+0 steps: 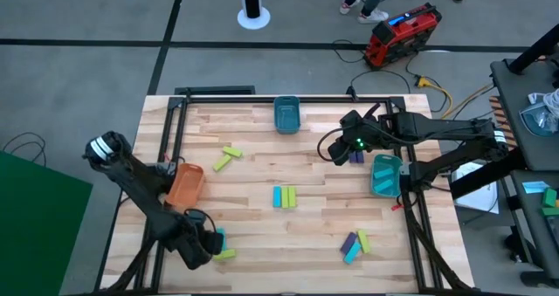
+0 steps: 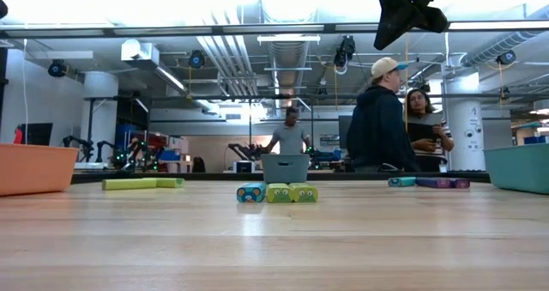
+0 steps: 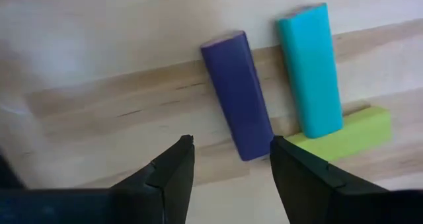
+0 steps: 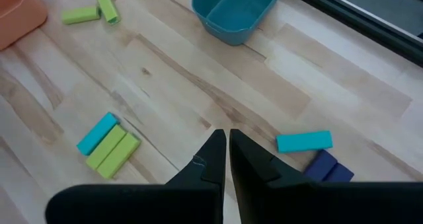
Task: Sort blocks
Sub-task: Put the violet block into the orange bin
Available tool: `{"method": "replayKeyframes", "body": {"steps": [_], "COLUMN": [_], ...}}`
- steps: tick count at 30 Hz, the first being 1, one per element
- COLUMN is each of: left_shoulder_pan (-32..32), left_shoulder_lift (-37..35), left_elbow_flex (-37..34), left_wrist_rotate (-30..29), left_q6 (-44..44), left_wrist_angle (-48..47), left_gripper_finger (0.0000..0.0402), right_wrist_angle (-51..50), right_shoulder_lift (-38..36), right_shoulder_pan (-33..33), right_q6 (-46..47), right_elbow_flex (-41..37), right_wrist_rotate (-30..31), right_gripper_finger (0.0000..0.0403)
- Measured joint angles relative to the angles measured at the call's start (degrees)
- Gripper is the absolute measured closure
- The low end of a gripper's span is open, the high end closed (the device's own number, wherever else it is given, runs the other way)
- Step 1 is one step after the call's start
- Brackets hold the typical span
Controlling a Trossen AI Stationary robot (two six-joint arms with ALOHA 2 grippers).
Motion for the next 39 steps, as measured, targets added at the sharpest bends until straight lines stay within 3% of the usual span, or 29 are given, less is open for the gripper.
{"method": "replayKeyframes", "body": {"steps": [18, 22, 28, 39], "left_shoulder_pan": [0.4, 0.4, 0.4, 0.4], "left_shoulder_lift": [8.7, 8.7, 8.5, 4.2], "left_elbow_flex": [1.7, 1.7, 1.7, 4.8], "left_wrist_rotate": [-1.7, -1.7, -1.9, -2.0], "left_q6": [0.3, 1.0, 1.5, 2.6], "left_wrist_angle": [3.4, 3.3, 3.5, -0.7], "left_gripper_finger": [0.0228, 0.0255, 0.0333, 0.0333], "right_wrist_angle": [0.0, 0.0, 0.0, 0.0], "right_shoulder_lift": [0.0, 0.0, 0.0, 0.0], "right_shoulder_pan": [0.0, 0.0, 0.0, 0.0], "right_q6": [0.0, -0.1, -1.0, -1.7], "right_elbow_flex": [0.0, 0.0, 0.0, 0.0], "right_wrist_rotate": [0.0, 0.0, 0.2, 1.5], "right_gripper_finger": [0.0390, 0.0390, 0.0390, 0.0390]}}
